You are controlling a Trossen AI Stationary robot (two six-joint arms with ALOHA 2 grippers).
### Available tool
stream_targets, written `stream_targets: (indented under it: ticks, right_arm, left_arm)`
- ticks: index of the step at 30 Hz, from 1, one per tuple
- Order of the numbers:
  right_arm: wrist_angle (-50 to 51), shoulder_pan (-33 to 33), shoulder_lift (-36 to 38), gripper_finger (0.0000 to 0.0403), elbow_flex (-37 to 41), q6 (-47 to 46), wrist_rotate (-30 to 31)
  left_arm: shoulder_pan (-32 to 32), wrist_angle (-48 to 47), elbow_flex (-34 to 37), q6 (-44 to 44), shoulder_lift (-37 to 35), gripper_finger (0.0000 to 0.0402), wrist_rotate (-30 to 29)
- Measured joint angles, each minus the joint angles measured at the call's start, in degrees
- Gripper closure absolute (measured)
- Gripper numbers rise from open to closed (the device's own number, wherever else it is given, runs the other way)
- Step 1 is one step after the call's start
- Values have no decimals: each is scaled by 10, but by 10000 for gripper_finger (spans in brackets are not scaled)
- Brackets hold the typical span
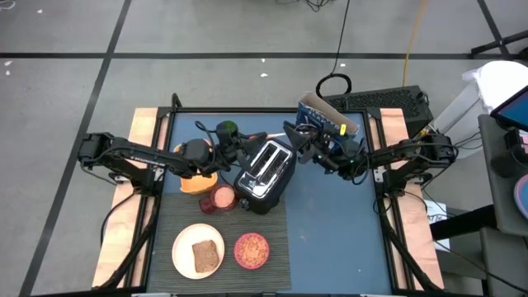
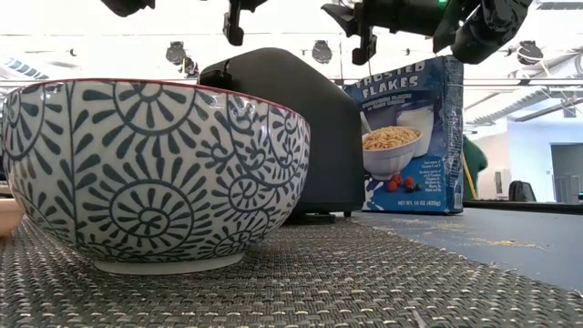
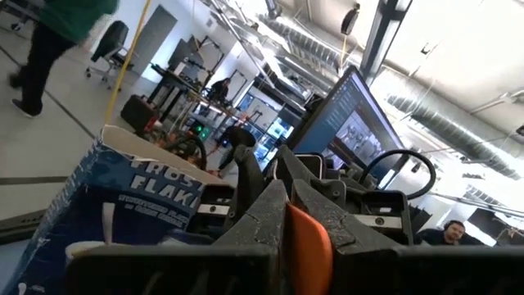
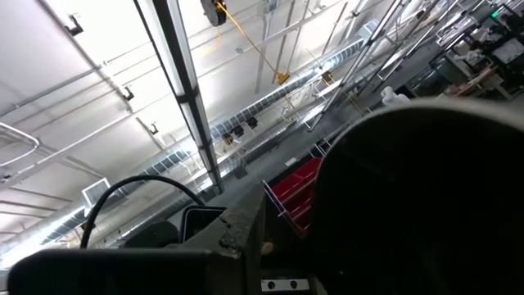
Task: Arrange a breakfast setting
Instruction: Put the orange fork to the gray tablemat to the right of the red bowl
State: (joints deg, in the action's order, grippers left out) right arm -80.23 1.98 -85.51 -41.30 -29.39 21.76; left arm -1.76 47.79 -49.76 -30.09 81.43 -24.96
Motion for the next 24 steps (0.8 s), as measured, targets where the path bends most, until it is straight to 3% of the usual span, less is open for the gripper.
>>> stream_targets:
  ticks: [6,17,24]
  right_arm:
    - [-2,0,1,308,0,1,-6]
    - [7,-1,0,312,0,2,-25]
    - [59,-1,11,312,0,0,-30]
  left_arm:
    - [1,-1,0,24,0,374,23]
    - [1,-47,0,35,0,268,49]
    - [1,-121,0,42,0,259,77]
